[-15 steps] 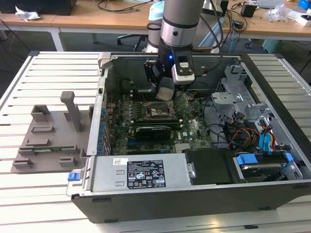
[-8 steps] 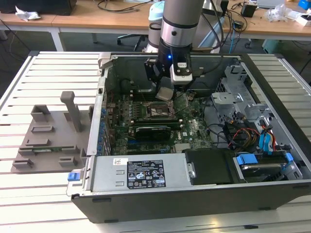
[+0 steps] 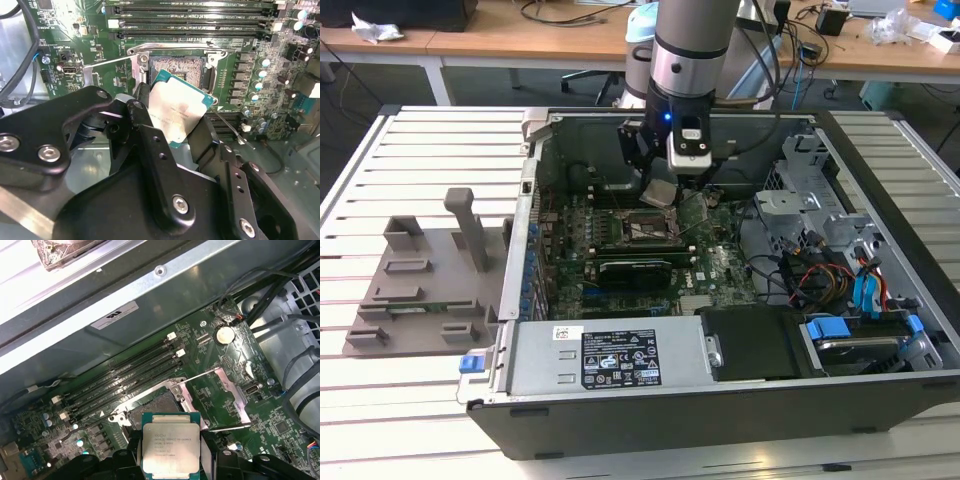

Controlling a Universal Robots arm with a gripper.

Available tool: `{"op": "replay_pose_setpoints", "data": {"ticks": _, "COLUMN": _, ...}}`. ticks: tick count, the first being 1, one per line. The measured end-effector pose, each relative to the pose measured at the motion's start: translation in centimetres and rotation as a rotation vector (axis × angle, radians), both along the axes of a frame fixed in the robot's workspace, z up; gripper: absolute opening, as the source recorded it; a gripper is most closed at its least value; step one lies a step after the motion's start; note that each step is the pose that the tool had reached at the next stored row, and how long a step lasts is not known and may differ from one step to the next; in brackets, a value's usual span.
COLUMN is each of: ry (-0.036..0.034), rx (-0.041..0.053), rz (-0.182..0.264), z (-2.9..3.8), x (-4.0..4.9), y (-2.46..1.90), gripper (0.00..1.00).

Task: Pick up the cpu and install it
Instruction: 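Close the cpu cover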

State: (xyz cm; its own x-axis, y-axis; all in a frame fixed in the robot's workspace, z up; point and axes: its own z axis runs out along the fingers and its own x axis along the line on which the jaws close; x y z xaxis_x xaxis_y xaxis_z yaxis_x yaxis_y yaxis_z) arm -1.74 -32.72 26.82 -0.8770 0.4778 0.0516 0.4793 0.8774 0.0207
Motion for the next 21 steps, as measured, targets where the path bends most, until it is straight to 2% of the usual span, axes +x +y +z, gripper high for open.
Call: {"op": "replay_pose_setpoints", "data": {"ticks": 21, "ry": 0.0, "rx": -0.0011, "rz": -0.055, "z": -0.04, "x": 0.05, "y": 0.0, "gripper": 0.55}}
